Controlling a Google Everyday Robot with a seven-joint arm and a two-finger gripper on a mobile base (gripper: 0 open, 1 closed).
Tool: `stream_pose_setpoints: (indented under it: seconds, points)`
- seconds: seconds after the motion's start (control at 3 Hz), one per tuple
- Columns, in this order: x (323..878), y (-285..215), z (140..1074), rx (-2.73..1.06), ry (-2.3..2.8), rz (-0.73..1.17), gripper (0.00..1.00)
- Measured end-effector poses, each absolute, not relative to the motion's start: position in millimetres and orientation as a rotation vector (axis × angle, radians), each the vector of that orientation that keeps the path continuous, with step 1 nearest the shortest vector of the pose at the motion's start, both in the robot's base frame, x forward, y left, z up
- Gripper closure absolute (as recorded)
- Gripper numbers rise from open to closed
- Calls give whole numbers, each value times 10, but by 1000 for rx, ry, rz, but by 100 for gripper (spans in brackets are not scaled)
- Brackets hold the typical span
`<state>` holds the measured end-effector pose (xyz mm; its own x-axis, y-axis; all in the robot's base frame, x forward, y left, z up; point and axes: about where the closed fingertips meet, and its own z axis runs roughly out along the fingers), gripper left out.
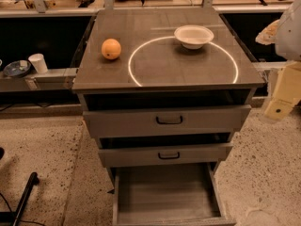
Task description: Close bottom drawer
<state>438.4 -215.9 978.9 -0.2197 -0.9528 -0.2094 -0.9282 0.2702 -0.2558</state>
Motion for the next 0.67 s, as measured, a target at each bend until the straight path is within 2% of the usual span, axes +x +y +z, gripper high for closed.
stream_pose_setpoints:
  seconds: [0.67]
  points:
    - [4412, -2187, 9436, -1730, 2238, -86, 0]
